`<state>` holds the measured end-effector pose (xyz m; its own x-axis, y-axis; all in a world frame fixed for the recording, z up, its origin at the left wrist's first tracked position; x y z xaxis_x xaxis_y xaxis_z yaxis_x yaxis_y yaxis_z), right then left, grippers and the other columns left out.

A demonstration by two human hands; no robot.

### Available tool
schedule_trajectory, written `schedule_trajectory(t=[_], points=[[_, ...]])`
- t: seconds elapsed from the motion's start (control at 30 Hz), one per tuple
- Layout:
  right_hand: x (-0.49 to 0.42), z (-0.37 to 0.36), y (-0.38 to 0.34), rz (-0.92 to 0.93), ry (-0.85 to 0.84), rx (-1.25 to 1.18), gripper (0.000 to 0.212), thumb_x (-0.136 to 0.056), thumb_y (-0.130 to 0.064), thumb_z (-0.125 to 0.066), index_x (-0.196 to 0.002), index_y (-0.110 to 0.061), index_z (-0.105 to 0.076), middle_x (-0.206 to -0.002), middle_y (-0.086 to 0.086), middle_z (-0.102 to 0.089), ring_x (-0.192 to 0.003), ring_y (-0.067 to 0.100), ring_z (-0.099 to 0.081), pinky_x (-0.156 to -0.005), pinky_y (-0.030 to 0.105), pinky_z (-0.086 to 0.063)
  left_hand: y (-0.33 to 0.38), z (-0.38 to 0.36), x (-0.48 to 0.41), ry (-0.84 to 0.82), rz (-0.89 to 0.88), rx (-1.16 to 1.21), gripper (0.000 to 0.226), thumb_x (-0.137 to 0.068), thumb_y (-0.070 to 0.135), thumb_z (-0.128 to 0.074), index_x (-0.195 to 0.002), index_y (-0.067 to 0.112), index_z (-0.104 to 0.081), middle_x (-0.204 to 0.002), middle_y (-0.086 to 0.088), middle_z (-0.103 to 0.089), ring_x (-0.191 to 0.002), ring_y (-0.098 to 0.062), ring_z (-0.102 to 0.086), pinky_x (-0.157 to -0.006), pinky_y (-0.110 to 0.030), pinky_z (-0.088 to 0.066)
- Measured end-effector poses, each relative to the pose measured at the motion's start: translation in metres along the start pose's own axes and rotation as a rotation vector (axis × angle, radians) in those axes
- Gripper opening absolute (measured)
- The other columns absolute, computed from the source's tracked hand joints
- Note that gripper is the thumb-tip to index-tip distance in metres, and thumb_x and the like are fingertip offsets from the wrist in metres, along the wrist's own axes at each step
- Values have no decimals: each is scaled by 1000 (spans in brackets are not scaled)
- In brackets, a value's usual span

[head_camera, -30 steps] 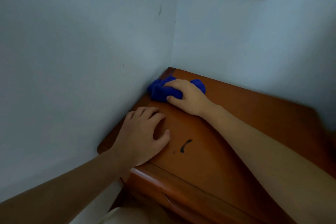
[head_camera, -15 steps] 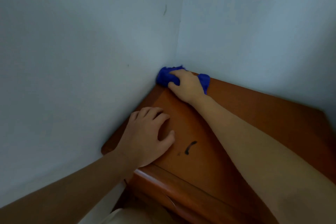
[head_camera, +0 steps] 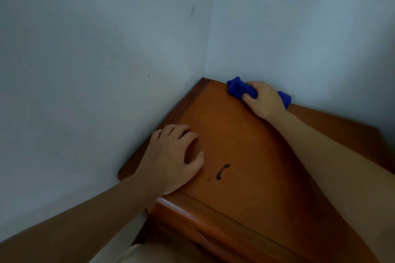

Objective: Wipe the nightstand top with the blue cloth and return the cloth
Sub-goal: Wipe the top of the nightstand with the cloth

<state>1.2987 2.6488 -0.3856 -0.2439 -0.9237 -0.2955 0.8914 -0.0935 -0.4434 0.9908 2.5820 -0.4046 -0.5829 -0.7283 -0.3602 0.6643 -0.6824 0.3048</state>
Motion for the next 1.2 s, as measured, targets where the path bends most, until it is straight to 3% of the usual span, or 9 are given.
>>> schedule_trajectory(t=[0.17,0.3,0.43,0.6,0.77,0.87,0.97,1.07,1.2], points=[[9,-3,-13,56,29,-14,30,-92,-27,-61,-120,-21,-69,-108,1,-71,-97,21,-64,-86,38,-50,2,2,0,-11,4,2,52,-87,58,-48,-126,28,-62,-135,7,-56,-128,-15,-46,-107,-40,-36],[48,-13,-51,222,-69,-70,36,-90,-31,-62,-126,-25,-66,-121,-9,-68,-108,10,-61,-96,36,-49,2,1,0,-24,1,-13,52,-87,59,-47,-126,28,-62,-134,7,-56,-127,-15,-47,-106,-42,-38],[93,-18,-78,373,-139,-65,43,-93,-34,-63,-135,-26,-60,-135,-9,-62,-126,9,-52,-107,29,-37,2,1,0,-6,2,-17,52,-85,58,-48,-123,26,-65,-129,5,-59,-123,-17,-51,-102,-42,-41],[69,-18,-59,330,-179,-35,43,-94,-38,-59,-137,-30,-56,-136,-11,-61,-128,11,-52,-110,36,-38,0,0,0,-4,2,-10,52,-86,58,-47,-125,27,-63,-132,6,-58,-125,-16,-49,-104,-40,-39],[11,-4,-21,119,-35,-43,30,-94,-26,-61,-123,-20,-67,-109,-7,-66,-100,15,-60,-90,39,-49,-1,-1,-1,0,1,-7,51,-87,58,-48,-125,28,-63,-133,7,-57,-126,-15,-48,-106,-41,-39],[-1,-7,-16,73,13,-2,29,-93,-26,-60,-120,-17,-69,-107,4,-71,-98,23,-63,-86,38,-48,0,0,0,2,2,-6,51,-86,58,-48,-124,28,-64,-132,7,-57,-126,-15,-49,-105,-41,-38],[10,-7,-21,94,18,-17,28,-93,-26,-61,-119,-18,-69,-108,2,-72,-98,21,-64,-86,40,-50,2,0,0,-9,2,-10,52,-87,59,-46,-125,27,-63,-133,7,-57,-127,-16,-48,-105,-39,-37],[42,-8,-39,153,-34,-54,35,-92,-32,-62,-126,-22,-66,-119,-4,-69,-107,14,-61,-94,41,-50,2,0,0,-10,-3,-14,53,-87,59,-45,-125,27,-63,-133,7,-57,-127,-16,-48,-105,-40,-38],[101,-9,-65,318,-134,-32,44,-94,-38,-62,-137,-28,-58,-136,-11,-61,-127,7,-51,-109,27,-36,1,-2,-1,-4,-3,-22,52,-87,58,-45,-123,26,-64,-131,5,-59,-125,-16,-50,-103,-40,-40]])
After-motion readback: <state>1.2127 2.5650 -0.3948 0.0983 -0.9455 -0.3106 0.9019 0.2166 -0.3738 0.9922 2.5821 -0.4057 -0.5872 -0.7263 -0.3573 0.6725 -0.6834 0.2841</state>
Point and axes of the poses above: each hand's wrist, its own x-axis away from the middle knuckle, its own z-axis out of the back of the hand, y = z × x, the point moved 7 cm from there along -x, towards the middle knuckle
